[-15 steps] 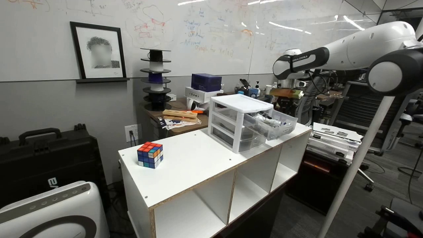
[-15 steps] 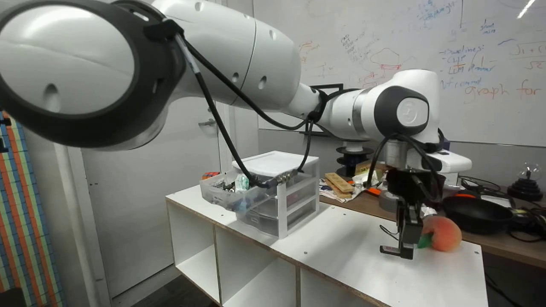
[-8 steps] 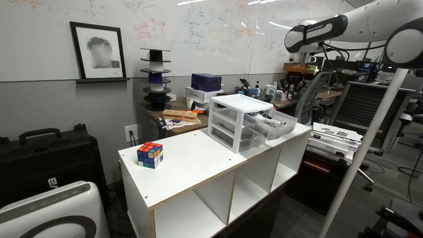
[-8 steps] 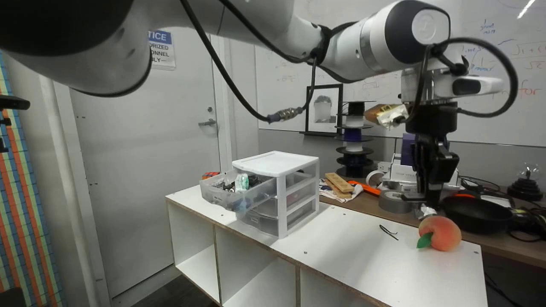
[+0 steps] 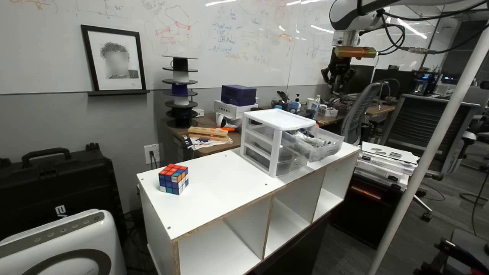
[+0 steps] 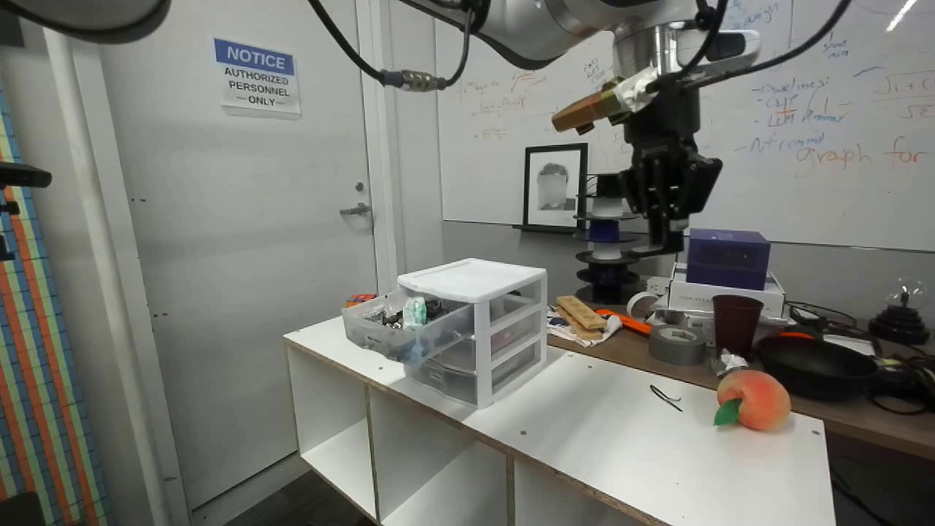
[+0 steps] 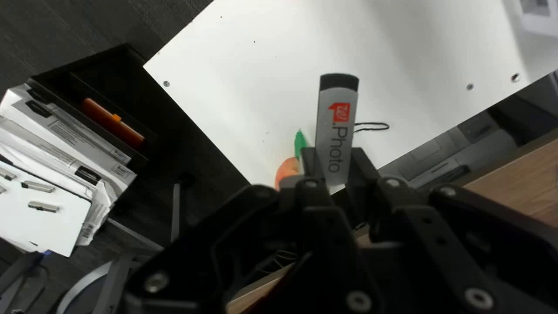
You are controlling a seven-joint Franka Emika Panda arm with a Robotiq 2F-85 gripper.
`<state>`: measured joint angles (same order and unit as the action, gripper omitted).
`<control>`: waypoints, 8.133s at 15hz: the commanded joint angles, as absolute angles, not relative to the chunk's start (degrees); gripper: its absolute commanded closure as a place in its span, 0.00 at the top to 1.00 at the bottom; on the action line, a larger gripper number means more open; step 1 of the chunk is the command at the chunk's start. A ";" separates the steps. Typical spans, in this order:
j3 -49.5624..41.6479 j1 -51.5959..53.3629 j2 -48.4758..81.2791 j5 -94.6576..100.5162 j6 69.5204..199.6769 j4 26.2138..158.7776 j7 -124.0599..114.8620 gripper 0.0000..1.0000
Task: Put the paper and the white object in the drawer and close the drawer
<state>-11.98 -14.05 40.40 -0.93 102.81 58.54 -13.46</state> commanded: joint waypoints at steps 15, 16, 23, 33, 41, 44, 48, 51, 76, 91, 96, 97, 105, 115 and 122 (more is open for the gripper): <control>0.02 5.29 6.07 21.67 106.83 111.66 -3.05 0.05; 0.73 5.66 4.62 22.62 107.80 114.81 -3.74 0.05; 1.07 3.72 -1.82 27.80 132.00 132.36 -9.59 0.05; 0.33 0.73 -3.65 18.32 148.03 135.07 -7.29 0.05; 0.01 -0.31 -2.32 17.53 150.28 133.21 -7.60 0.47; -0.11 -0.43 -2.43 17.02 150.07 132.89 -7.21 0.69; -0.01 -0.66 -3.61 19.34 146.45 132.45 -10.61 1.00; 0.95 -0.16 -7.60 20.17 137.79 133.80 -15.98 1.00; 0.24 0.41 -1.63 9.90 123.19 131.94 -1.21 0.52; 0.02 0.04 2.65 10.03 139.87 131.85 6.26 0.00; -1.00 -0.65 5.85 12.45 151.15 130.79 5.32 0.00; -1.24 -0.76 6.56 12.71 152.60 130.29 5.02 0.00; -1.75 -1.33 8.60 11.48 158.37 128.18 6.77 0.00; -3.74 -2.73 -1.60 12.89 141.42 131.17 7.15 0.00; -9.59 -8.28 -17.91 12.33 115.98 129.56 15.18 0.00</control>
<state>-7.32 -6.45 -10.91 13.26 122.85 129.61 10.68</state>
